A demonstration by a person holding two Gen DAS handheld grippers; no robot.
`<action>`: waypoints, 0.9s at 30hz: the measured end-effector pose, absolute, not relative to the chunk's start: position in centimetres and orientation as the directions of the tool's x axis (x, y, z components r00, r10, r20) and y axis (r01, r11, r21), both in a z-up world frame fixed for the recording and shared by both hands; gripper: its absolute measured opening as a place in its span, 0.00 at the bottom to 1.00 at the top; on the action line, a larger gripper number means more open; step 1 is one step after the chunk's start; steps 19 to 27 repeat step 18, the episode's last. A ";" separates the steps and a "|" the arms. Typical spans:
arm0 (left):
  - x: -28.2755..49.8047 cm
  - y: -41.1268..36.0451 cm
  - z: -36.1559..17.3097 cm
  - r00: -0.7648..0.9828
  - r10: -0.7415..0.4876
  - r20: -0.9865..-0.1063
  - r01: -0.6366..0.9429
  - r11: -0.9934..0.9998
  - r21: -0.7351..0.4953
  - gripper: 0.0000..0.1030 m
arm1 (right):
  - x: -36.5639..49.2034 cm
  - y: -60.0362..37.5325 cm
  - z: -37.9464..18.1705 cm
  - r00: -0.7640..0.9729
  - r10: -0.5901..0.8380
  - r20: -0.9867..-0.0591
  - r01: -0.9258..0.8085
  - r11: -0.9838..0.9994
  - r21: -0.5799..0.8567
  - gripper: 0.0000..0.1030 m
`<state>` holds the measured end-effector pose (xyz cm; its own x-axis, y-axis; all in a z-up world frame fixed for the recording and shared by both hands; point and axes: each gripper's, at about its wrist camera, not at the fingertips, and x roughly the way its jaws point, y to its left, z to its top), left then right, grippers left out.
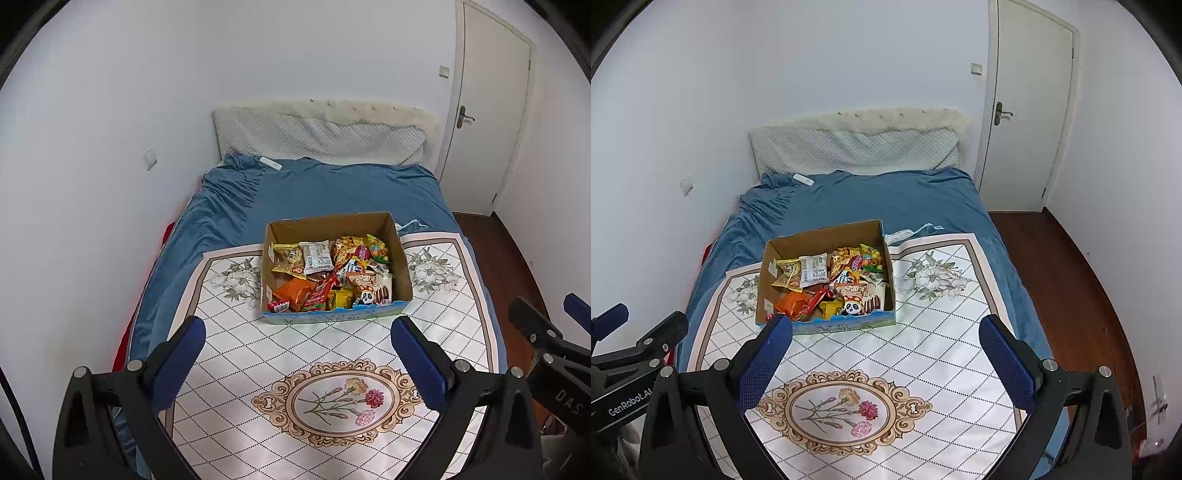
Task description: Organize snacks
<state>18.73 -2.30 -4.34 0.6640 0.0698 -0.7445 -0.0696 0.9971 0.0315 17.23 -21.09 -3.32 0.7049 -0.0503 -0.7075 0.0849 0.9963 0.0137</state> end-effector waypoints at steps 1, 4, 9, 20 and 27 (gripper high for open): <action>18.7 -2.2 -4.4 0.663 0.068 -0.745 -0.067 0.997 0.032 1.00 | 17.2 -21.0 -3.4 0.704 -0.053 -0.709 0.088 0.996 0.013 1.00; 18.7 -2.1 -4.6 0.661 0.065 -0.747 -0.058 0.998 0.035 1.00 | 17.1 -21.0 -3.5 0.702 -0.053 -0.711 0.092 0.996 0.016 1.00; 18.6 -2.0 -4.5 0.663 0.057 -0.746 -0.050 0.998 0.032 1.00 | 17.1 -21.0 -3.6 0.701 -0.053 -0.711 0.092 0.996 0.016 1.00; 18.5 -2.0 -4.6 0.664 0.052 -0.746 -0.040 0.999 0.034 1.00 | 17.0 -20.9 -3.7 0.701 -0.059 -0.711 0.096 0.995 0.013 1.00; 18.5 -2.0 -4.6 0.664 0.052 -0.746 -0.040 0.999 0.034 1.00 | 17.0 -20.9 -3.7 0.701 -0.059 -0.711 0.096 0.995 0.013 1.00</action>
